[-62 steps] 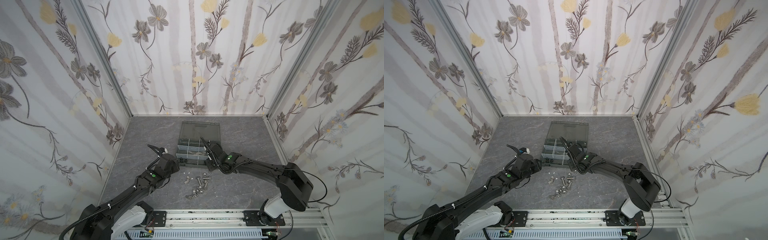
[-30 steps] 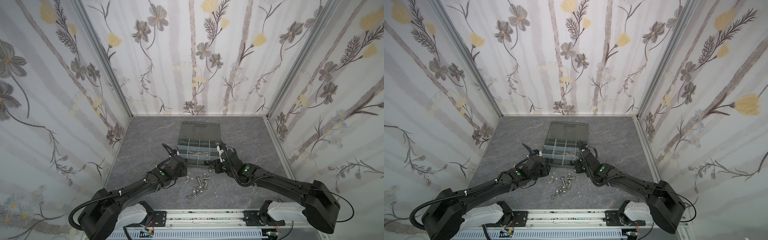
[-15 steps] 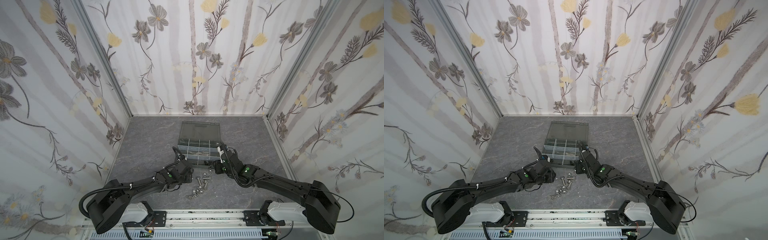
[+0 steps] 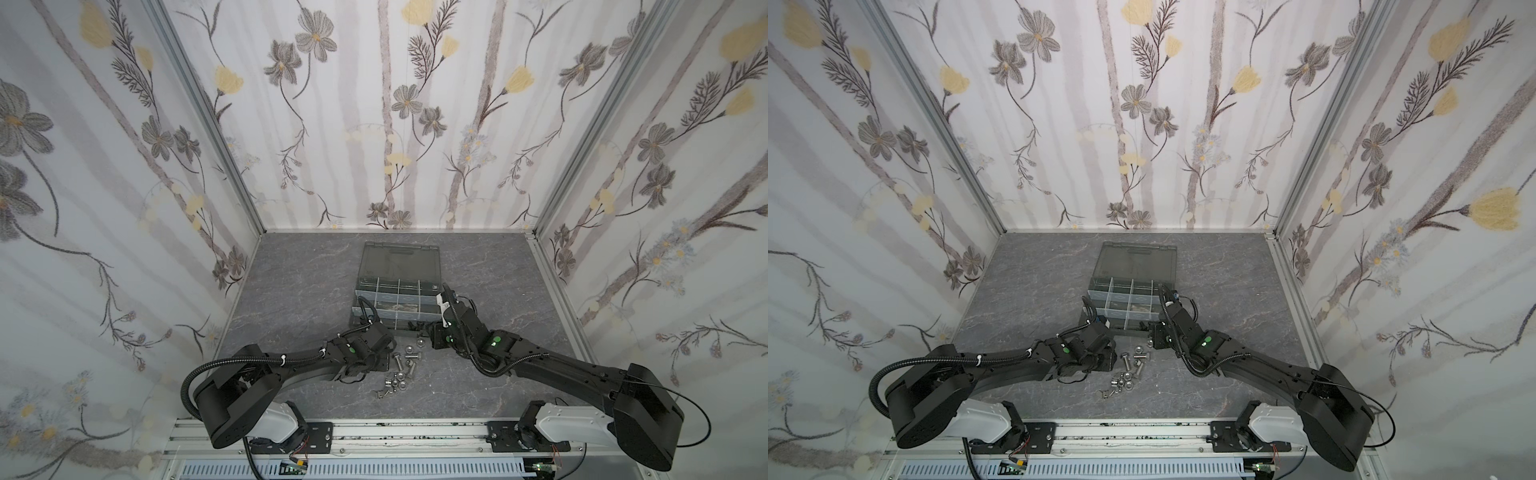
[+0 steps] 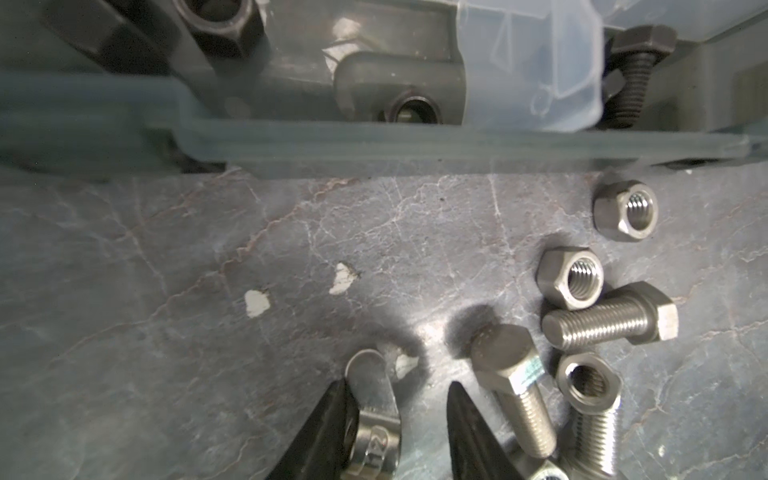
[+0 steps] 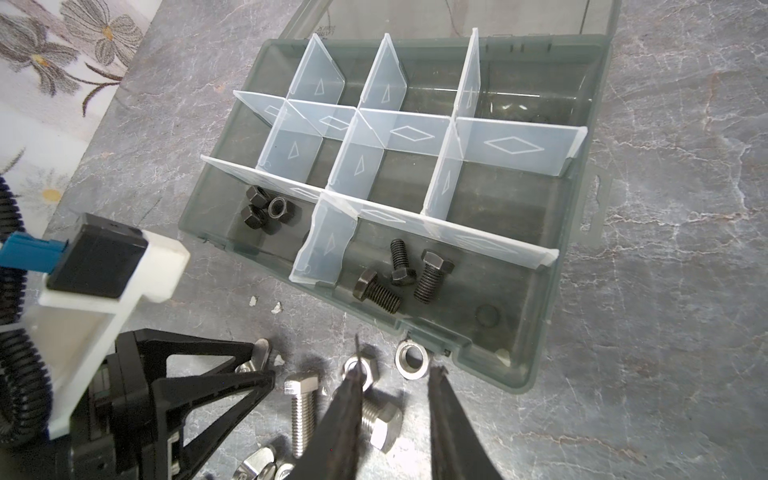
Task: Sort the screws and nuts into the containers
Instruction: 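Grasp the silver wing nut with the left gripper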
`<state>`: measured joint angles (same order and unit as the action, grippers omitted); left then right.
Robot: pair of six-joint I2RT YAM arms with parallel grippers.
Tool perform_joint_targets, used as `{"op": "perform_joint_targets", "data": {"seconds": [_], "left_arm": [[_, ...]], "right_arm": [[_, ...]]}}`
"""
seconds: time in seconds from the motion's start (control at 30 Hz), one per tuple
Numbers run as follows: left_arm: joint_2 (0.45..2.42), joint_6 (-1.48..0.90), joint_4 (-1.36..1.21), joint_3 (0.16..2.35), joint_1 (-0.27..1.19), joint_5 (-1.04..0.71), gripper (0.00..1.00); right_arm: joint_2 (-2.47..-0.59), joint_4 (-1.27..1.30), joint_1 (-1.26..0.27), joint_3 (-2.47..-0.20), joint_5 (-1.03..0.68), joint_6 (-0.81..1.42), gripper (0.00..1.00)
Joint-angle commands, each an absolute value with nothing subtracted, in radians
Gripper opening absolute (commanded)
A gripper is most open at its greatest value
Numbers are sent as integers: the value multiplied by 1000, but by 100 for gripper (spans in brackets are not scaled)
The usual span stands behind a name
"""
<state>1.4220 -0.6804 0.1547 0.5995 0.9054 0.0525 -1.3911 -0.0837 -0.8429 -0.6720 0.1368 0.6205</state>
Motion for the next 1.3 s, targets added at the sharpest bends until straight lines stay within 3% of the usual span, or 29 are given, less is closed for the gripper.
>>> {"op": "perform_joint_targets", "data": {"seconds": [0.0, 0.43, 0.73, 0.87, 1.27], "left_arm": [[1433, -675, 186, 609, 910, 86, 42], [1443, -660, 229, 625, 930, 113, 35], [1416, -643, 274, 624, 932, 118, 37], [1420, -647, 278, 624, 933, 126, 26], [1385, -653, 274, 704, 915, 124, 22]], "right_arm": [[-1385, -49, -843, -667, 141, 634, 29], [-1381, -54, -844, -664, 147, 640, 29], [-1375, -57, -843, -655, 155, 642, 30], [-1379, -53, -844, -657, 157, 644, 29], [-1367, -52, -844, -646, 161, 645, 29]]}}
